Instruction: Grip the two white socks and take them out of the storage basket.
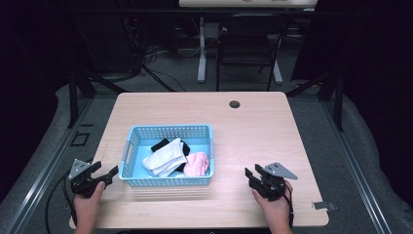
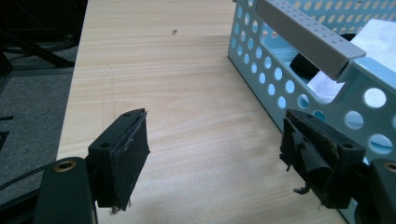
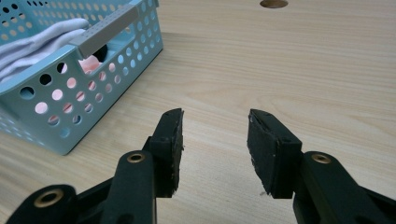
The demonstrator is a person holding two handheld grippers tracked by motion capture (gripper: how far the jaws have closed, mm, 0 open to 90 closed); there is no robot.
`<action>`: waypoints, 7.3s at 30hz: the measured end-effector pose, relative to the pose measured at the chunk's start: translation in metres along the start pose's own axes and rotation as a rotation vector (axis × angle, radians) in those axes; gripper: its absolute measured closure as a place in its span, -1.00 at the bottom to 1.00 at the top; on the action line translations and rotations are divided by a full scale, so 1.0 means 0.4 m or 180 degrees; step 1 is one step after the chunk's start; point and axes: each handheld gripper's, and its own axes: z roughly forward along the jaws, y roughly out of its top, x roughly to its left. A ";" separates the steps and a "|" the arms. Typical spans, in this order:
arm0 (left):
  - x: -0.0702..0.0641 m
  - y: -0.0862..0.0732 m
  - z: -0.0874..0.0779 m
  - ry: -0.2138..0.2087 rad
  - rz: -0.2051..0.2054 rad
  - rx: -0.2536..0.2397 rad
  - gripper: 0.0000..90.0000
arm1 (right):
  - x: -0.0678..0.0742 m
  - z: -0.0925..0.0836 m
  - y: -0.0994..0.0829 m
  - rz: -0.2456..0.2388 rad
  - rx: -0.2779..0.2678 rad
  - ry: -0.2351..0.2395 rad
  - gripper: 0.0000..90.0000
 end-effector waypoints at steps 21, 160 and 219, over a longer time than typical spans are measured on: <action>-0.005 0.002 -0.003 -0.0029 0.0020 -0.0012 -0.48 | 0.011 -0.006 0.006 -0.0041 0.0000 0.0005 0.19; -0.003 0.004 -0.003 -0.0084 -0.0026 -0.0061 -0.49 | 0.475 0.151 0.413 -0.0784 -0.0362 0.0919 0.95; -0.006 0.003 -0.002 -0.0063 -0.0002 -0.0038 -0.49 | 0.134 -0.069 0.203 -0.0362 -0.0325 0.0195 0.95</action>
